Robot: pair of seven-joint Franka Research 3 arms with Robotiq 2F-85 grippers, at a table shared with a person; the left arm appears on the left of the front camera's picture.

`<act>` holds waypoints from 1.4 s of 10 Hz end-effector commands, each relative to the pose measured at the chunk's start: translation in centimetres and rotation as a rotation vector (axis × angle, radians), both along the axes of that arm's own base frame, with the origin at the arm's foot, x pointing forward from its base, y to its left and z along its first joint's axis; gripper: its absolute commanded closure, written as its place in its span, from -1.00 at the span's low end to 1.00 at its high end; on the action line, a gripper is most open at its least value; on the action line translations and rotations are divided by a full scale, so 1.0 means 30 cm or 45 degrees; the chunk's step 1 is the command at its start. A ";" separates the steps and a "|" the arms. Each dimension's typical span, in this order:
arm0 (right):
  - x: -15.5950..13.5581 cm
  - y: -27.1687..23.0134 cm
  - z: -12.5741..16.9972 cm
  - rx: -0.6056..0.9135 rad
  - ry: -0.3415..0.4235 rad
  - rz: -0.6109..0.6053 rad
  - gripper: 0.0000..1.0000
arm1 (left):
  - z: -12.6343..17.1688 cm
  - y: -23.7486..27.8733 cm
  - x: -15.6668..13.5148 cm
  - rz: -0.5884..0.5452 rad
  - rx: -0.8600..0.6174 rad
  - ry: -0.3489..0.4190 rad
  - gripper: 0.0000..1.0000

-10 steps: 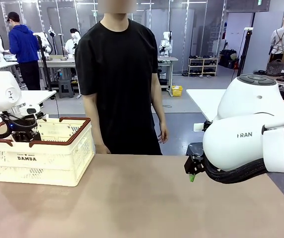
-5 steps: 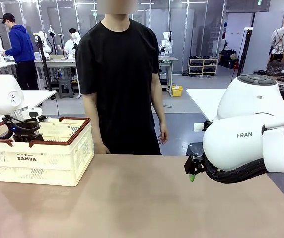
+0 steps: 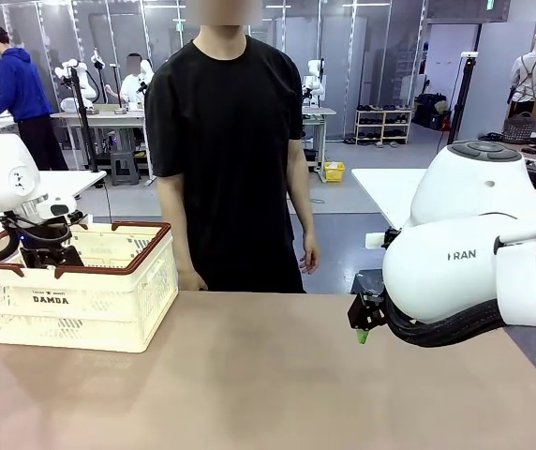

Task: Place the drinks into the Shopping basket.
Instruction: Pick up one drink and place it into the Shopping basket.

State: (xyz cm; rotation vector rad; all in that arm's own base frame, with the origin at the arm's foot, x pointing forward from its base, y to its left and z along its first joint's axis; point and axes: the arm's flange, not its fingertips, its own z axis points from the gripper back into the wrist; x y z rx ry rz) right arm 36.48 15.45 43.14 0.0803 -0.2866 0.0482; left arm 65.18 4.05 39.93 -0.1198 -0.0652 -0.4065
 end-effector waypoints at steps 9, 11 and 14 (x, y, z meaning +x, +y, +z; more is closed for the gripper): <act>0.000 -0.002 0.001 0.004 0.001 0.010 -1.00 | 0.164 -0.038 -0.041 -0.014 -0.002 -0.090 -1.00; 0.000 -0.002 0.001 0.004 0.001 0.010 -1.00 | 0.164 -0.038 -0.041 -0.014 -0.002 -0.090 -1.00; 0.000 -0.002 0.001 0.004 0.001 0.010 -1.00 | 0.164 -0.038 -0.041 -0.014 -0.002 -0.090 -1.00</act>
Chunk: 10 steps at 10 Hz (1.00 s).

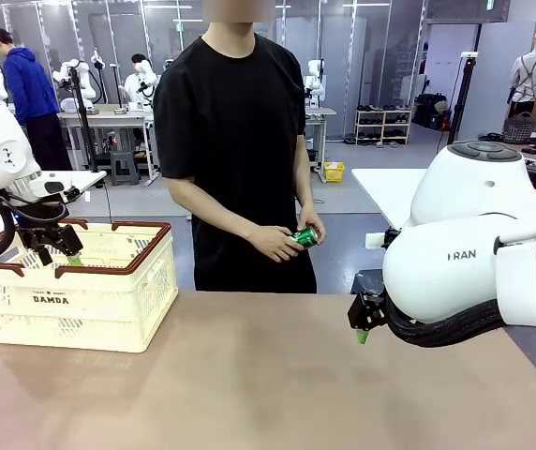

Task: Place the drinks into the Shopping basket.
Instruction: Pick up one drink and place it into the Shopping basket.

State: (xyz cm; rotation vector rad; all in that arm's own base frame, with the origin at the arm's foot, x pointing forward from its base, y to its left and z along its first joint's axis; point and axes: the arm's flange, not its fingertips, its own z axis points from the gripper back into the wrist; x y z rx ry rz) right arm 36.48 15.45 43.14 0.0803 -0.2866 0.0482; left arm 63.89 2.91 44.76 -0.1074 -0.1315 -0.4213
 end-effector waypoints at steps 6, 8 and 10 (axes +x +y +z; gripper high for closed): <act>0.000 -0.002 0.001 0.004 0.001 0.010 -1.00 | 0.206 0.008 -0.054 -0.096 0.166 -0.111 -1.00; 0.000 -0.002 0.001 0.004 0.001 0.010 -1.00 | 0.307 -0.006 -0.104 -0.243 0.181 -0.168 -1.00; 0.000 -0.002 0.001 0.004 0.001 0.010 -1.00 | 0.400 -0.049 -0.235 -0.615 0.103 -0.222 -1.00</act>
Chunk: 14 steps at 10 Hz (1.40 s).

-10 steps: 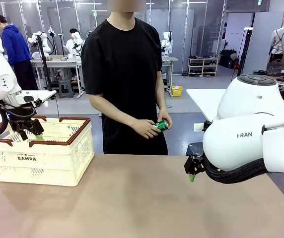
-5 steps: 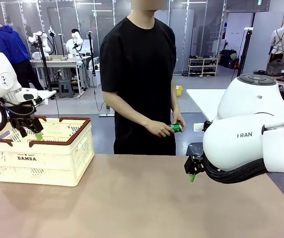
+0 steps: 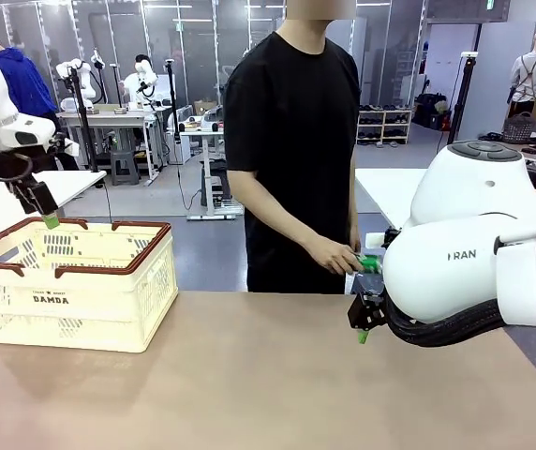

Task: Place the drinks into the Shopping basket.
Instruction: Pick up one drink and place it into the Shopping basket.

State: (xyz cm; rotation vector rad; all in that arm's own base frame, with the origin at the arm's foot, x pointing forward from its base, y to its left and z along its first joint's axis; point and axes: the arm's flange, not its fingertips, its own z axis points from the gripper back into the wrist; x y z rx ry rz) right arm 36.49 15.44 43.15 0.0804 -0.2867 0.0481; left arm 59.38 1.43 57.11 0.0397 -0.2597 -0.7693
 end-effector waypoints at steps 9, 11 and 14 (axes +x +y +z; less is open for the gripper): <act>0.000 -0.001 0.000 0.004 0.001 0.010 -1.00 | -0.248 -0.077 -0.472 -0.781 0.182 0.199 -1.00; 0.000 -0.001 0.000 0.004 0.001 0.010 -1.00 | -0.231 -0.095 -0.473 -0.739 0.216 0.244 -1.00; 0.000 -0.001 0.000 0.004 0.001 0.010 -1.00 | -0.231 -0.095 -0.473 -0.739 0.216 0.244 -1.00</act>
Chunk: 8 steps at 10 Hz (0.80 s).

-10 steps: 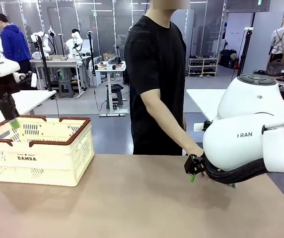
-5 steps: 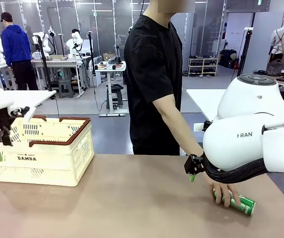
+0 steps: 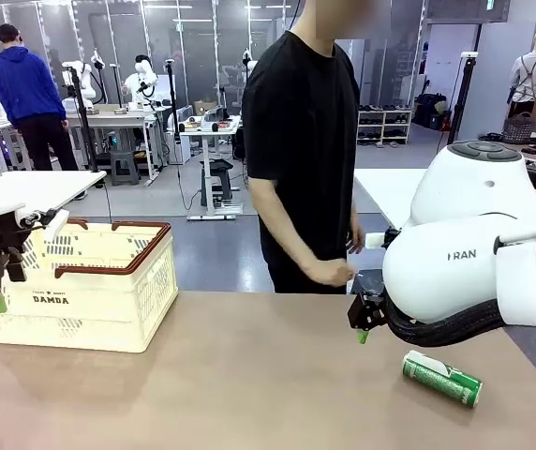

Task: Place the drinks into the Shopping basket.
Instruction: Pick up one drink and place it into the Shopping basket.

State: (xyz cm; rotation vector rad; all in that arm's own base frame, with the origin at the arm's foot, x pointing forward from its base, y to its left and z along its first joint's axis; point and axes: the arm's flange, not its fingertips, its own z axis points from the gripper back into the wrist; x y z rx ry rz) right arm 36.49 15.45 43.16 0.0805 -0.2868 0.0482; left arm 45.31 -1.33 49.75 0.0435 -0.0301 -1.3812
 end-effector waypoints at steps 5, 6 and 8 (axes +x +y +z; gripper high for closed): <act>-0.063 -0.148 0.054 -0.210 -0.045 0.553 -1.00 | 0.015 -0.003 -0.004 0.023 0.017 0.006 -1.00; -0.044 -0.201 0.068 -0.167 -0.008 0.631 -1.00 | 0.015 -0.003 -0.004 0.023 0.017 0.006 -1.00; -0.017 -0.288 0.066 -0.238 0.046 0.686 -1.00 | 0.015 -0.003 -0.004 0.023 0.017 0.006 -1.00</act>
